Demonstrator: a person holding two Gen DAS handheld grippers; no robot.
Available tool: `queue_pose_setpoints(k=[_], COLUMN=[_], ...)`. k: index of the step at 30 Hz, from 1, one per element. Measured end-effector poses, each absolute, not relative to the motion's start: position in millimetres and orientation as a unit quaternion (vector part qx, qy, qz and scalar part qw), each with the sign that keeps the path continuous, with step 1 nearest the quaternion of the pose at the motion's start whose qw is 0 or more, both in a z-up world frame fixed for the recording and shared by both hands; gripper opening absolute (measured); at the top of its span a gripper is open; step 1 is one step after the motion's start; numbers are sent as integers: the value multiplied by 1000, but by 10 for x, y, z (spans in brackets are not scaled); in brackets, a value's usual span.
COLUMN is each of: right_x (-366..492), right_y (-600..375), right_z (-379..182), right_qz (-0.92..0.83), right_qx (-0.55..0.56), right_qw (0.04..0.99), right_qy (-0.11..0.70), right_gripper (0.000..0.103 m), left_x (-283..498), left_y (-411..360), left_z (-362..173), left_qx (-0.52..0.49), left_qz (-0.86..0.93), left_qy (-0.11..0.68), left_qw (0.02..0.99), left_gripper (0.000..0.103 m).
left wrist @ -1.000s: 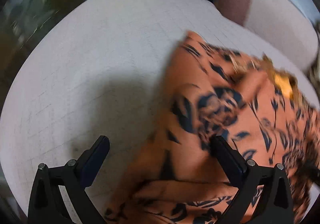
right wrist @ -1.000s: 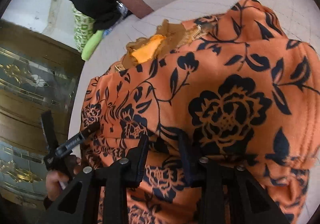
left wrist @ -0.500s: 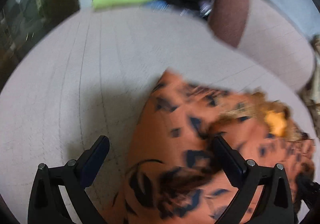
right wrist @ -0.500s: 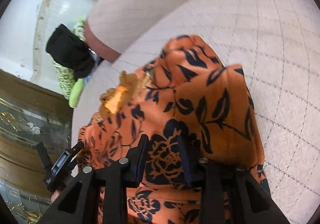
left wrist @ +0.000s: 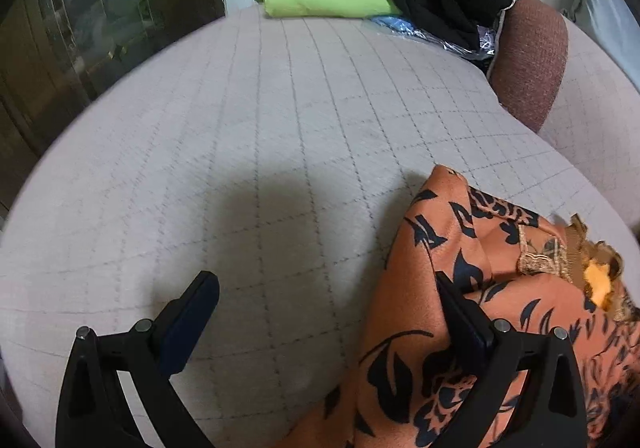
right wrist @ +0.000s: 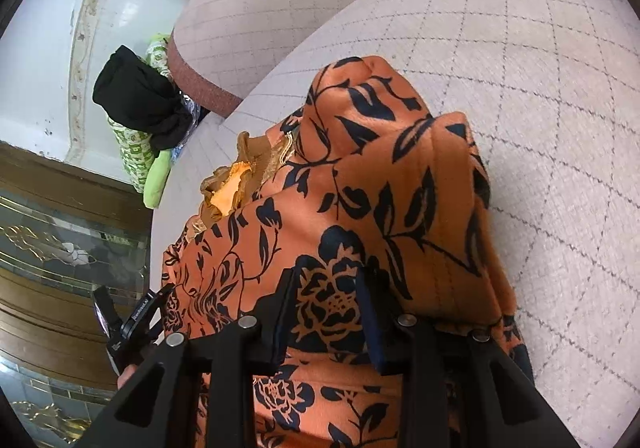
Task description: Fold small clothes
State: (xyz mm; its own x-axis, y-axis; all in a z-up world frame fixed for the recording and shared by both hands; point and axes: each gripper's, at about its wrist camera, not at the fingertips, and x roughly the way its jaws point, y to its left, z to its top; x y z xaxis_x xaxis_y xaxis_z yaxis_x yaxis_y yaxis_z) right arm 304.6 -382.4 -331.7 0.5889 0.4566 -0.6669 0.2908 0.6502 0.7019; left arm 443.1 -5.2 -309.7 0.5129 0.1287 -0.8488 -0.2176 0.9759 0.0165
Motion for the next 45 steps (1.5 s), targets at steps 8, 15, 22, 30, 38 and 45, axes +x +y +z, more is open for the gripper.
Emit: queue_pose_setpoints(k=[8,15,22,30,38,45], right_x=[2982,2865,2904,2763,1529,540], right_y=[-4002,-4156,-4126,-3804,-4090,-4441], right_z=[-3331,-3084,-3129,-3171,-2715,-2922], right_qz=[68,58,22,30,45,21], right_qx=[451,434,412,369,363,411], right_qw=[766,799,799,810,847,819], right_qy=[454,413,439,454,385,400], right_gripper=[34,35,34,35,82,82], left_x=[4319,4014,4083,3395,1914,1146], left_y=[85,-400,-495,116,1062,1341], left_z=[-3039,-2567,-3245,-2952,-2809,-2620], left_qx=[-48,-25,27,-12,-55,-53], left_qz=[141,58,47,43,-18,-58], left_qy=[464,412,535,514,510,509], left_qw=[873,909,843,857,858,857], left_gripper=[102,102,102,102,102,101])
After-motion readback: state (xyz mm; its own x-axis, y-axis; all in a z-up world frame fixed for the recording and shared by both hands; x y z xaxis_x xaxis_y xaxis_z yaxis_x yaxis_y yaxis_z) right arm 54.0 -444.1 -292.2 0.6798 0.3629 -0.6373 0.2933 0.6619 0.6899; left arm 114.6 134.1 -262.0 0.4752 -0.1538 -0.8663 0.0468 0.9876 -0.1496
